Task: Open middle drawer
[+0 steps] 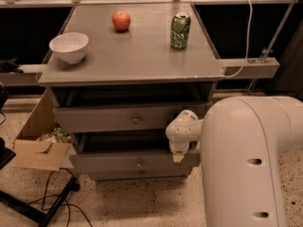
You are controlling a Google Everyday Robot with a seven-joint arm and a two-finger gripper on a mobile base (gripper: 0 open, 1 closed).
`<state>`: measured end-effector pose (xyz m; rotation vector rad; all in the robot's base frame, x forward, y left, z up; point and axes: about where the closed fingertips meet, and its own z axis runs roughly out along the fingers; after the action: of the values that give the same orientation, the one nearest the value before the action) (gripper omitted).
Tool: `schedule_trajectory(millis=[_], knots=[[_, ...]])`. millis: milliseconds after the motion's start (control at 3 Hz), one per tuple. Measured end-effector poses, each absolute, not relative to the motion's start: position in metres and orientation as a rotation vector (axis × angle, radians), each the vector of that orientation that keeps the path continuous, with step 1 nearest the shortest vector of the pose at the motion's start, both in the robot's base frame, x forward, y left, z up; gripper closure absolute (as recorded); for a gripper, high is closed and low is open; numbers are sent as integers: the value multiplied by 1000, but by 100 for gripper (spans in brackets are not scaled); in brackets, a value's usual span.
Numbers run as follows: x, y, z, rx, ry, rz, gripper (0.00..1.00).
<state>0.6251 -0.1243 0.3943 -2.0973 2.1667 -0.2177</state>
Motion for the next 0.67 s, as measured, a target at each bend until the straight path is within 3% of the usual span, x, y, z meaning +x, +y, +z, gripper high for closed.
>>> schedule_trajectory(millis=[333, 667], knots=[[609, -131, 400, -2061, 2226, -189, 100], [595, -131, 404, -2040, 2253, -159, 100]])
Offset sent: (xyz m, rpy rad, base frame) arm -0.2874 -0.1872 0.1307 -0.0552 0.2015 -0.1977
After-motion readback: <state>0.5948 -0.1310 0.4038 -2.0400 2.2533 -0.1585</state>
